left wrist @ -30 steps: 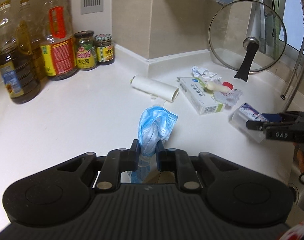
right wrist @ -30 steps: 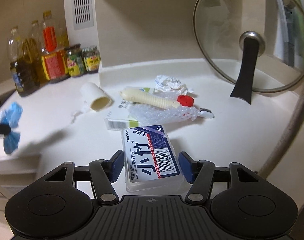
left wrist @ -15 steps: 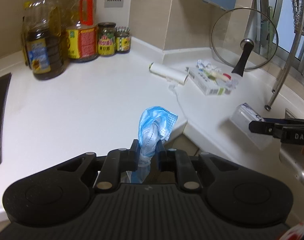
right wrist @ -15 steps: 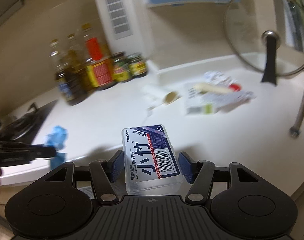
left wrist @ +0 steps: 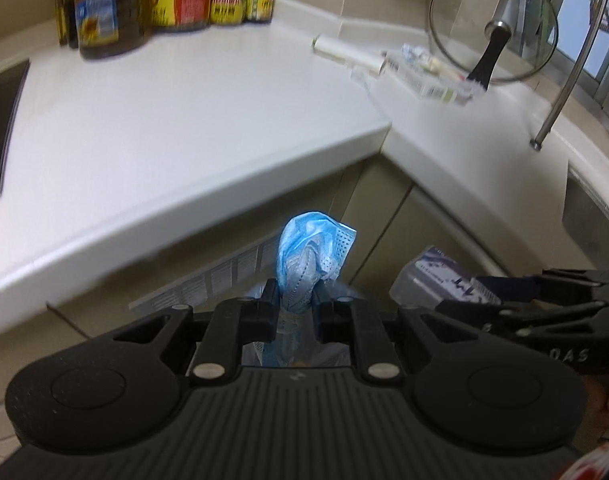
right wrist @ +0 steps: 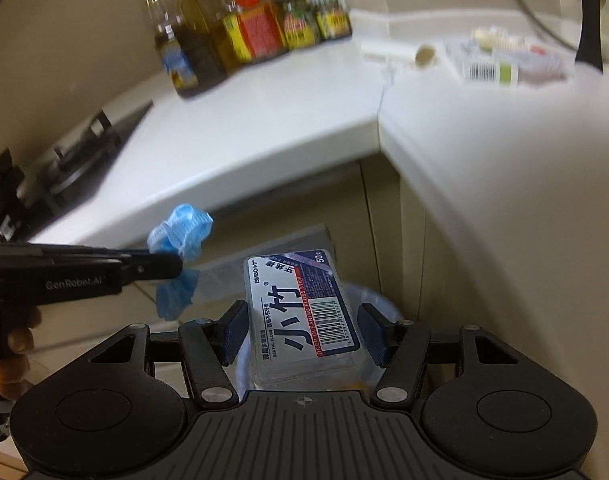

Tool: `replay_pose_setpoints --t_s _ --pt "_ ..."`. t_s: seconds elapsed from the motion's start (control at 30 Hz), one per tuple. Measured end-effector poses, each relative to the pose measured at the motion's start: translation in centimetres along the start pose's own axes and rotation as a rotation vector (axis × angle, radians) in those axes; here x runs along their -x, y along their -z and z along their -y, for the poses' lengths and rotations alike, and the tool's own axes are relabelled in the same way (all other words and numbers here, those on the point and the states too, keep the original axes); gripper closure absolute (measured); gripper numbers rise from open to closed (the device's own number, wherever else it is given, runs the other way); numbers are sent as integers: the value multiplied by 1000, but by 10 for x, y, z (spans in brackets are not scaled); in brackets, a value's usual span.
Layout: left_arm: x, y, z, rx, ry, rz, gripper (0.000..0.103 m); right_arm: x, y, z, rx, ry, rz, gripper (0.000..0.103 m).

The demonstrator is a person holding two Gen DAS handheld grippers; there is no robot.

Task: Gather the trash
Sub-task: 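Carry the mask and box over the bin and open both grippers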

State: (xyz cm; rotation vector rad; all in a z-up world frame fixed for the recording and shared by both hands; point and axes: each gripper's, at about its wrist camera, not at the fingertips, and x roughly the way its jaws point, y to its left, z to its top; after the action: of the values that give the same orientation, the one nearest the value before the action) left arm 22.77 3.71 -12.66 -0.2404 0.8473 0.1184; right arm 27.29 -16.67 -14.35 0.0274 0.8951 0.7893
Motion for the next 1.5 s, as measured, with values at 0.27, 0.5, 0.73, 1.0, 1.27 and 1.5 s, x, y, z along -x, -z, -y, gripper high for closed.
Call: replay_pose_setpoints --t_s 0.27,0.5,0.73,1.0,1.27,1.5 --pt "-32 28 -6 10 -19 -80 88 -43 31 14 -26 61 -81 43" --pt "-74 44 -4 -8 -25 -134 88 -76 46 32 -58 93 -112 43" --pt "-113 55 -7 10 -31 -184 88 -109 52 49 -94 113 -119 43" --pt "-150 61 -8 21 -43 -230 88 -129 57 59 -127 124 -120 43" --pt "-168 60 -7 17 -32 -231 78 -135 57 64 -155 138 -109 43" --pt "-167 58 -6 1 -38 -225 70 -134 56 64 -170 138 -111 43"
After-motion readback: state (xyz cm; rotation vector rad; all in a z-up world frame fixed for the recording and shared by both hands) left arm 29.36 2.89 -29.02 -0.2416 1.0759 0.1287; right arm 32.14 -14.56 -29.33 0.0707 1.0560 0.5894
